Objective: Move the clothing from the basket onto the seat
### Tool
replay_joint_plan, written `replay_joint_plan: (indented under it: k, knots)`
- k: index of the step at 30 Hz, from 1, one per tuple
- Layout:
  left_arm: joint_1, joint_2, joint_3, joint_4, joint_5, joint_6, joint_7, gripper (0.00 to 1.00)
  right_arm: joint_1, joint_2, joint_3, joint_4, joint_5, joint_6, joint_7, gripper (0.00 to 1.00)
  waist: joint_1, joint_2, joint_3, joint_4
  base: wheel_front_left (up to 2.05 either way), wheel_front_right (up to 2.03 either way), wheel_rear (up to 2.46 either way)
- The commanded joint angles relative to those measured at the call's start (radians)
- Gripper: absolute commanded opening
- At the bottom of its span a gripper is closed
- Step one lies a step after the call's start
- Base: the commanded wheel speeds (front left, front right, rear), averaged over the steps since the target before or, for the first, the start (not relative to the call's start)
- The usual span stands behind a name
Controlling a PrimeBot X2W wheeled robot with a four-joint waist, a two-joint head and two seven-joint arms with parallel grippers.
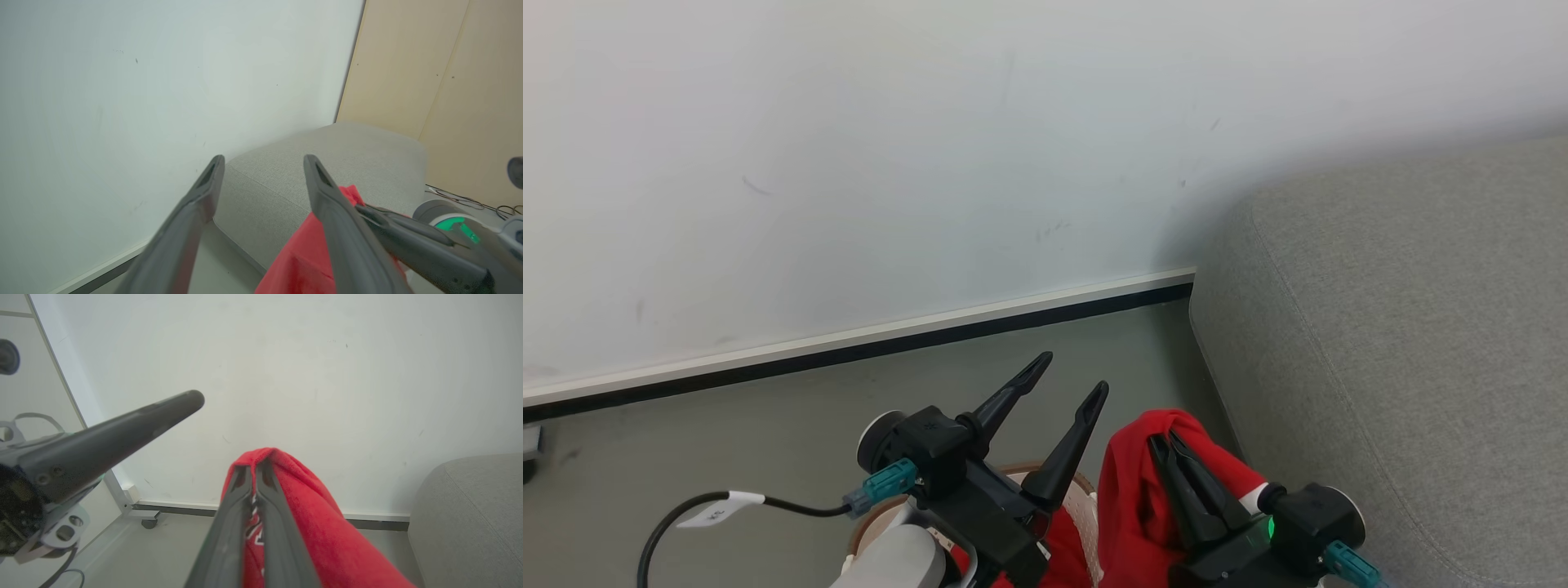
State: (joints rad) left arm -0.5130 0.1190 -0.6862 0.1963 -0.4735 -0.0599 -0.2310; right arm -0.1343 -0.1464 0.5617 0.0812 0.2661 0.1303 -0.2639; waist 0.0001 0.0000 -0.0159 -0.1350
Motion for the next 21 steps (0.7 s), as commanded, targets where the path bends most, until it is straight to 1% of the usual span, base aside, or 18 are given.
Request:
replay_joint_plan:
  k: [1,6,10,15,21]
  knots:
    - [0.003,0.006,-0.001,0.003,-0.002,0.002,-0.006,1.0,0.0,0.004,-0.002,-0.004,-0.009,0.001,-0.001,0.0,-0.0001,0.0,0.002,0.001,0.0,0.0,0.0]
    - [0.0,0.007,-0.003,0.002,-0.003,0.007,-0.007,1.0,-0.002,0.004,-0.006,-0.005,-0.012,0.001,-0.001,0.0,-0.0001,0.0,0.005,-0.003,0.0,0.0,0.0]
    - [-0.001,0.009,-0.004,-0.004,-0.006,0.009,-0.007,1.0,-0.006,0.007,-0.015,-0.011,-0.017,0.001,0.0,0.0,-0.0001,0.0,0.014,-0.022,0.0,0.0,0.0]
    - [-0.008,0.014,-0.006,-0.007,-0.006,0.014,-0.006,1.0,-0.013,0.012,-0.028,-0.026,-0.022,0.001,-0.001,0.0,-0.0001,0.0,0.028,-0.067,0.0,0.0,0.0]
    - [-0.024,0.017,-0.011,-0.008,-0.004,0.015,0.001,1.0,-0.017,0.017,-0.04,-0.057,-0.031,0.001,-0.001,0.0,-0.0001,0.0,0.056,-0.14,0.0,0.0,0.0]
